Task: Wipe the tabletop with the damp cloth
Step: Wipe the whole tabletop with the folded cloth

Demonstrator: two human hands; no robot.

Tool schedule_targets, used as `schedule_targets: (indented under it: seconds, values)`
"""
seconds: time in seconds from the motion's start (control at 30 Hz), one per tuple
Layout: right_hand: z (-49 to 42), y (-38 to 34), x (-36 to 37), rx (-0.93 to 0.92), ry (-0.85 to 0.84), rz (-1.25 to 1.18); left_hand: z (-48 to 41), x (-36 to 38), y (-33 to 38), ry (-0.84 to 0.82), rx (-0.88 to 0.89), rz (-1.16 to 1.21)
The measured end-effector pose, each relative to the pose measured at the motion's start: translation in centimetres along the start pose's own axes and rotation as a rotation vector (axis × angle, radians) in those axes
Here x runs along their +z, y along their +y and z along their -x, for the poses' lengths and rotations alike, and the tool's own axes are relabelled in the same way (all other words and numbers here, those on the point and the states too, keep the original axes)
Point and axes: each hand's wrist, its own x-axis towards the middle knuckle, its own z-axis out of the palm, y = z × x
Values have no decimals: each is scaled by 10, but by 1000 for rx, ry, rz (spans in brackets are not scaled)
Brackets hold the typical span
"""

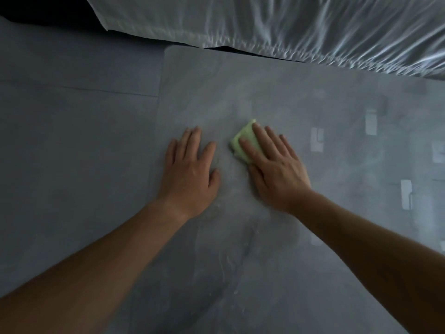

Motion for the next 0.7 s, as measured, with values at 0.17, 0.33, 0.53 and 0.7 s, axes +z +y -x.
schedule_targets:
  seconds: [0.17, 0.33, 0.53, 0.7]
  values:
    - [-2, 24, -6, 144, 20, -18, 22, 4, 0, 10, 17, -23]
    - [17, -20, 9, 221, 66, -70, 35, 5, 2, 1, 1, -29]
    - [58, -9, 16, 21, 5, 6, 67, 5, 2, 25, -46, -54]
    - [56, -21, 19, 226, 75, -72, 102, 8, 17, 0, -92, -81]
